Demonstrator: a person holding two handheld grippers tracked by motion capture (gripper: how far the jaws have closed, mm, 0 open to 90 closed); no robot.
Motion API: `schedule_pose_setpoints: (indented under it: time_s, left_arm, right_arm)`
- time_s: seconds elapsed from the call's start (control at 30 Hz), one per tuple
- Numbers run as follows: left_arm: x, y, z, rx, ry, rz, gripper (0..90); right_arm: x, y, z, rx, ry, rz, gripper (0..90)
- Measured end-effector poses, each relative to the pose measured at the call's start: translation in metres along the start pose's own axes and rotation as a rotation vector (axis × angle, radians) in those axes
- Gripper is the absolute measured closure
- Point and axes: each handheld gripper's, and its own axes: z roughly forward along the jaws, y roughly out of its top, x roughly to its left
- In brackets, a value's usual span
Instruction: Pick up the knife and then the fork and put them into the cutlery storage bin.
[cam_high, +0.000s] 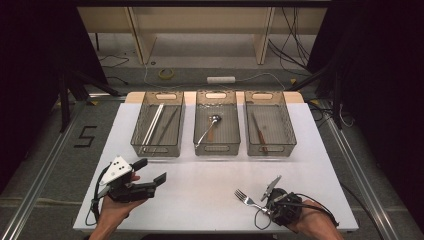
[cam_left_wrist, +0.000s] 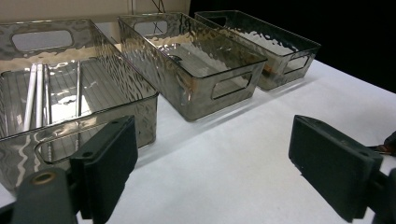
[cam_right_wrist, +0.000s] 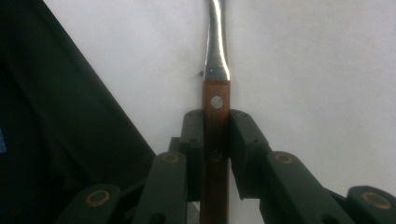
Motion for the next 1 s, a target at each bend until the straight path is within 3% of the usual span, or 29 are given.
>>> schedule_pose_setpoints:
  time_s: [0.4, 1.0]
  left_arm:
    - [0.000, 0.000, 0.000, -0.001, 0.001, -0.004, 15.1]
    - [0.001, 0.000, 0.001, 0.000, 0.004, -0.007, 15.1]
  right_arm:
    - [-0.005, -0.002, -0.013, -0.085, -0.003, -0.013, 77.3]
    - [-0.028, -0.001, -0.036, -0.221, -0.002, 0.032, 77.3]
